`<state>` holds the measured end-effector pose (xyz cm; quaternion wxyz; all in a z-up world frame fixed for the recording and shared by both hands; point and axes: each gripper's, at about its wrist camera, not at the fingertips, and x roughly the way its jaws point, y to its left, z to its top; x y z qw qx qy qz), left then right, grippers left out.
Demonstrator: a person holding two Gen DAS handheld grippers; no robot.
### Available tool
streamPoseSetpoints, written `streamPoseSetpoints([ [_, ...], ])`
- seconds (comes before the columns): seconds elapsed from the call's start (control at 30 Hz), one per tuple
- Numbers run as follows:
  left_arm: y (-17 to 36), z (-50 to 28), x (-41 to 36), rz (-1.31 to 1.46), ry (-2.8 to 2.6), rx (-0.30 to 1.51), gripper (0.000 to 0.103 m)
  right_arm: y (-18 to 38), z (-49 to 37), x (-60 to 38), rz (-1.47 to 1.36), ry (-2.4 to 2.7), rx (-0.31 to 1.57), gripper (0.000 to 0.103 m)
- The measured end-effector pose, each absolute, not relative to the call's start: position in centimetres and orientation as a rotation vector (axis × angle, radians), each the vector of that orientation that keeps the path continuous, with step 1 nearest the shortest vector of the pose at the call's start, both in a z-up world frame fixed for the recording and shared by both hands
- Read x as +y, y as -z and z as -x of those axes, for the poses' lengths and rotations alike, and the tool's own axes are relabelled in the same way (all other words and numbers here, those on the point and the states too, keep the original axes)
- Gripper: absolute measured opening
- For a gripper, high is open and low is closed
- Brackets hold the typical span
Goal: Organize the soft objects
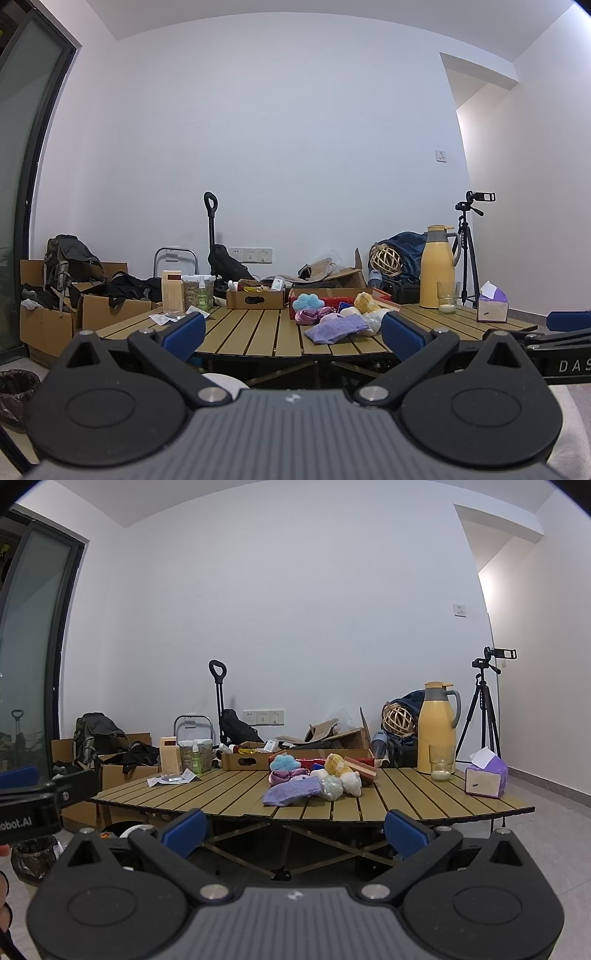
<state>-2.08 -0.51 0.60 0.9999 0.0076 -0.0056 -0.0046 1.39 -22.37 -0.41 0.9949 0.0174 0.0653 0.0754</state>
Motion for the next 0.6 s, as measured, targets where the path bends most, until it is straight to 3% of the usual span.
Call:
streamPoseSetpoints([
  [0.33,-0.7,0.3,-0.4,-0.016,0.017,0.004,0.103,0.5,-2.5,-21.8,-0.007,-0.163,0.140,0.103],
  [0.6,-0.2,-5.4,-0.9,-0.038,0.051,0.067,0.103,1.0,-7.8,-22.0,-0.013,-0.162,0.204,0.103],
])
